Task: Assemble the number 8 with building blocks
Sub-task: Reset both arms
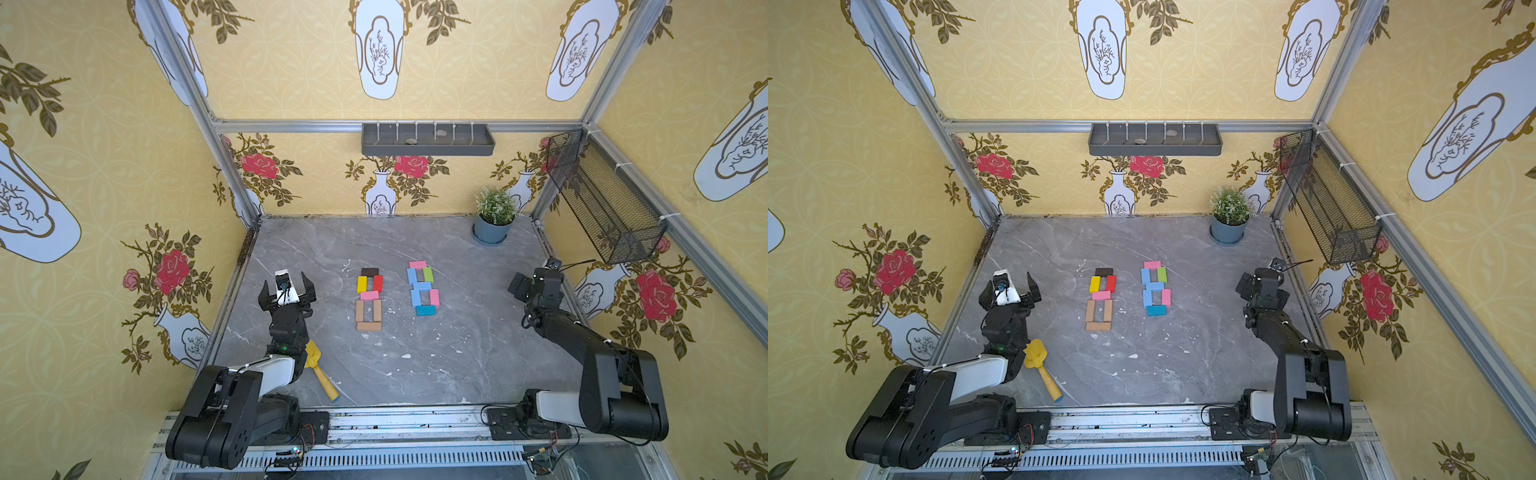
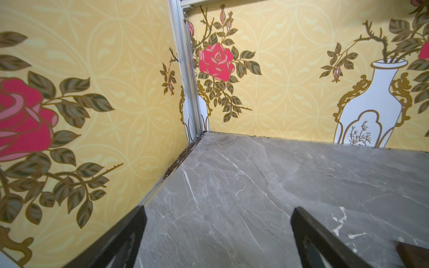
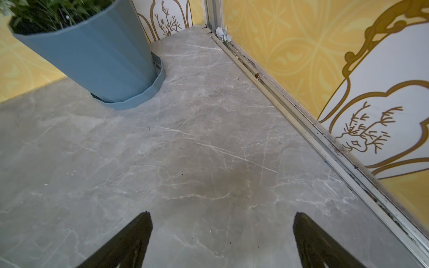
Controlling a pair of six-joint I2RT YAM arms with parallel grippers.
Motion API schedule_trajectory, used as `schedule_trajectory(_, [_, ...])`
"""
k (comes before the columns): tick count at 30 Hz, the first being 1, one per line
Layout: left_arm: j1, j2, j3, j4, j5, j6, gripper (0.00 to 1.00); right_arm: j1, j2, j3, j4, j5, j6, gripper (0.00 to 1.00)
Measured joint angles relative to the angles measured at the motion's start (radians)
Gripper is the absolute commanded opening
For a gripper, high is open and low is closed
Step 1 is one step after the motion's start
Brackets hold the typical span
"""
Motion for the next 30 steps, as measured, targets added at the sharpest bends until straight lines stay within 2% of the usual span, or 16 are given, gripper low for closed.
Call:
schedule_trajectory(4, [0.009,0.004,-0.007,0.029,0.016,0.019,1.00,0.000,0.053,0.020,0.027,-0.005,-0.047,0.97])
schedule_trajectory(8, [0.010,-0.085,-0.038,0.027,0.019,0.028,1.00,-0.008,0.045,0.019,0.065,-0.019,-0.073,0.98])
schedule_trajectory(13, [0.011,-0.248,-0.026,-0.126,0.018,0.035,1.00,-0.022,0.017,-0.008,0.082,-0.025,-0.075,0.97])
schedule_trajectory(22, [0.009,-0.330,-0.072,-0.275,0.023,0.035,1.00,-0.033,-0.024,-0.041,0.098,-0.023,-0.074,0.98])
schedule_trajectory(25, [0.011,-0.323,-0.108,-0.274,0.022,0.018,1.00,-0.043,-0.021,-0.058,0.109,-0.029,-0.071,0.97])
schedule_trajectory(30, [0.018,-0.204,-0.124,-0.220,0.027,0.018,1.00,-0.049,0.025,-0.153,0.203,-0.082,-0.072,0.97])
